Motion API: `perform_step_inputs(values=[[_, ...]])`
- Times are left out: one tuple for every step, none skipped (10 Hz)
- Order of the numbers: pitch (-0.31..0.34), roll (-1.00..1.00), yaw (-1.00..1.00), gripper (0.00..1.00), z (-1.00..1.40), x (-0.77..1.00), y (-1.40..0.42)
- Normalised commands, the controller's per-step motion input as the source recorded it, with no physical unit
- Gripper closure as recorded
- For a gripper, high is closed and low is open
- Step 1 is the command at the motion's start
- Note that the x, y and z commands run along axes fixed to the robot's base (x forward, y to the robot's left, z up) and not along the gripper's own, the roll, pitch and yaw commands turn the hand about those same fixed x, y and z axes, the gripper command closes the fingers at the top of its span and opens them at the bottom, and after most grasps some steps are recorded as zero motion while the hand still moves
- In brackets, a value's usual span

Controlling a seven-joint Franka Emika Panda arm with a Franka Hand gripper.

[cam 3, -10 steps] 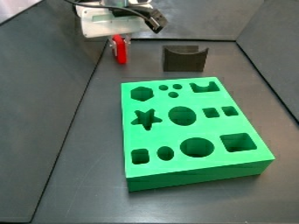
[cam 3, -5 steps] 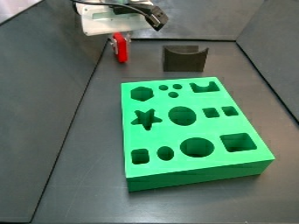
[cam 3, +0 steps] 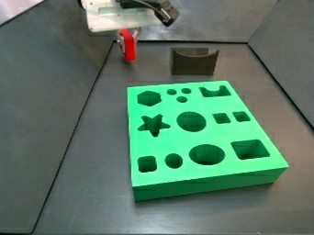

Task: Pick up the double-square object. Move up. Place the double-square object on the fixture. Regrasp the double-square object. Move to above the board. Insert the double-square object.
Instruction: Move up, then place the double-square object on the fixture.

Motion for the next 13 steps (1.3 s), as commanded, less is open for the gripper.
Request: perform_step_inputs(values=[[-0.006, 0.01, -0.01, 1.00, 0.72, -0.08, 0.00], [-0.005, 0.02, -0.02, 1.00, 0.54, -0.05, 0.01], [0.009, 0.03, -0.02, 1.00, 0.45, -0.04, 0.01], [0.027, 0.04, -0.02, 1.00, 0.30, -0.03, 0.01], [0.000, 0.00, 0.00, 1.00, 1.00, 0.00, 0.00], [0.008, 0.01, 0.00, 1.00, 1.00, 0.00, 0.00], [0.017, 0.02, -0.01, 1.00, 1.00, -0.01, 0.00], [0.031, 0.03, -0.01, 1.00, 1.00, -0.02, 0.01], [0.039, 0.04, -0.01, 1.00, 0.88, -0.02, 0.01], [0.053, 0.05, -0.01, 1.00, 0.68, -0.01, 0.02], [0.060, 0.06, -0.01, 1.00, 0.57, -0.01, 0.02], [0.070, 0.06, -0.01, 1.00, 0.37, 0.00, 0.02], [0.082, 0.07, 0.00, 1.00, 0.22, 0.00, 0.02]])
